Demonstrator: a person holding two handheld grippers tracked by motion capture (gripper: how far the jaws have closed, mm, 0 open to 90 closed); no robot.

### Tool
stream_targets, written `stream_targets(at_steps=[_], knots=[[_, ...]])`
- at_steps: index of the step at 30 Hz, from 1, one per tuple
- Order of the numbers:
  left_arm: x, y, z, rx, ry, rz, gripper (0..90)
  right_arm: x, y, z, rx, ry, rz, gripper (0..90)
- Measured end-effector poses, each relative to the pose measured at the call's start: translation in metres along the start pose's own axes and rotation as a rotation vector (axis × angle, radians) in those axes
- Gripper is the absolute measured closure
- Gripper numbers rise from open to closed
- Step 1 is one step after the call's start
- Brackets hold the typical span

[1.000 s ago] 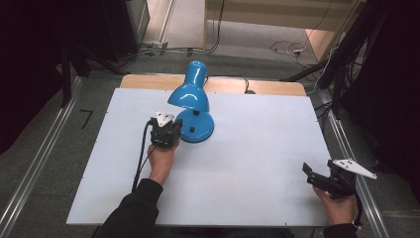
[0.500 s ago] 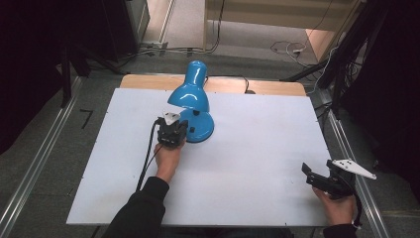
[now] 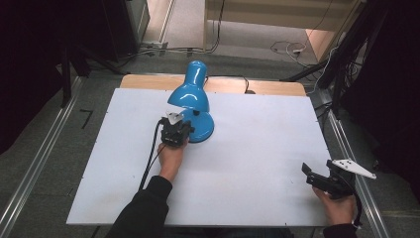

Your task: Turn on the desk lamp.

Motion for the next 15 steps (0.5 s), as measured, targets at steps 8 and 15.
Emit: stream_targets(at_steps=[8, 15], knots=[[0.0046, 0.009, -0.0047, 0.013, -0.015, -0.019, 90.0, 0.0001, 0.0001, 0.0005, 0.0, 0.001, -0.003, 7.1], [0.0076, 0.0113, -0.0066, 0.016, -0.025, -0.022, 90.0, 0.0, 0.0006, 0.0009, -0.001, 0.001, -0.003, 7.1]])
Point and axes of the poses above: each handheld gripper's, and its own axes: z roughly backward along the jaws, x roughly out of its underside, y roughly to its right, the point moved 9 cm from there along -z, roughly forward along the jaws, and after that the axes turned 2 degrees about y, right-handed, at the moved point
